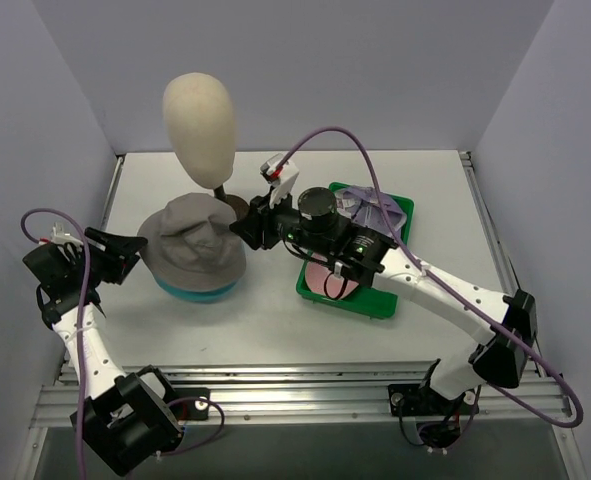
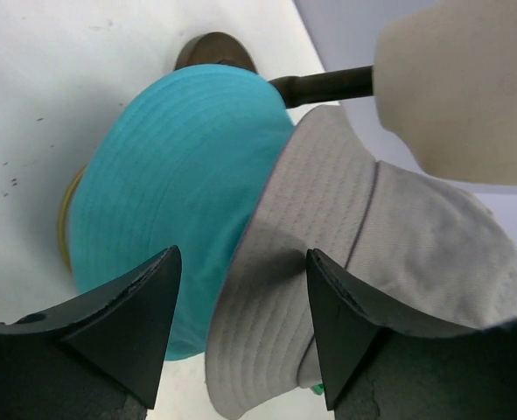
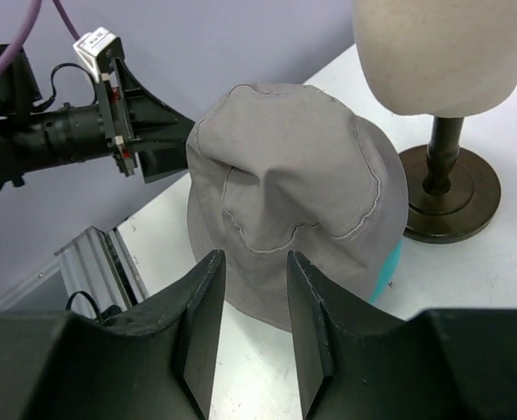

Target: Stack the hats

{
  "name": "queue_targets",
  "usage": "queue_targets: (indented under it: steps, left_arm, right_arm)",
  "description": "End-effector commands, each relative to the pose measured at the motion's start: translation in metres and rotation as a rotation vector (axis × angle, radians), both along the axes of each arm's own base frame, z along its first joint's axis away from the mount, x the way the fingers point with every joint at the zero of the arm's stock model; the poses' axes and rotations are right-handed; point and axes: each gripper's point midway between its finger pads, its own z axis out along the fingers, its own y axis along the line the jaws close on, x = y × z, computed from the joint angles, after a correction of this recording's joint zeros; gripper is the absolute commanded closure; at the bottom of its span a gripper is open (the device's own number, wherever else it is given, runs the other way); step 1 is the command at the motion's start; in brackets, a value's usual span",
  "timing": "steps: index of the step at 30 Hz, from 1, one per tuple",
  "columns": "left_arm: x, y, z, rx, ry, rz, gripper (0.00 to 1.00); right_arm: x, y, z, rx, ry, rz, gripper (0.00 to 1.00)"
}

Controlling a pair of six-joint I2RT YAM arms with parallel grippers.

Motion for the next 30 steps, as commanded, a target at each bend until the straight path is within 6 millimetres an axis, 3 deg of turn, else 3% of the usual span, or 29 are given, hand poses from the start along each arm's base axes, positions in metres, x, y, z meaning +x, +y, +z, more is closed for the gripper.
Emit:
queue_targets:
  steps: [1,6,7,10,13,20,24,30]
  left_arm:
    - [0.018,0.002,0.042,0.027,-0.193,-0.046,0.34]
    - [0.027,0.006,0.042,0.017,-0.240,-0.049,0.50]
    - [0.028,0.008,0.040,0.017,-0.233,-0.044,0.63]
    - [0.031,0.011,0.029,0.002,-0.208,-0.035,0.86]
    - [0.033,0.011,0.020,-0.008,-0.189,-0.047,0.97]
    - [0.033,0.020,0.012,0.033,-0.148,-0.007,0.98]
    - [0.028,0.027,-0.013,0.045,-0.043,0.039,0.98]
    - [0.024,0.030,-0.032,0.060,0.005,0.052,0.98]
  right_arm:
    - [-0.009,-0.017,0.034,0.120,-0.045,0.007,0.69]
    - [0.000,-0.040,0.021,0.139,-0.016,-0.016,0.70]
    - [0.005,-0.044,0.015,0.143,-0.004,-0.028,0.70]
    - [0.009,-0.046,0.003,0.148,0.014,-0.023,0.71]
    - [0.016,-0.046,-0.005,0.158,0.035,-0.024,0.70]
    - [0.023,-0.043,-0.031,0.144,0.069,-0.027,0.71]
    - [0.031,-0.041,-0.048,0.158,0.107,-0.038,0.69]
    - [0.045,-0.037,-0.067,0.196,0.182,-0.055,0.63]
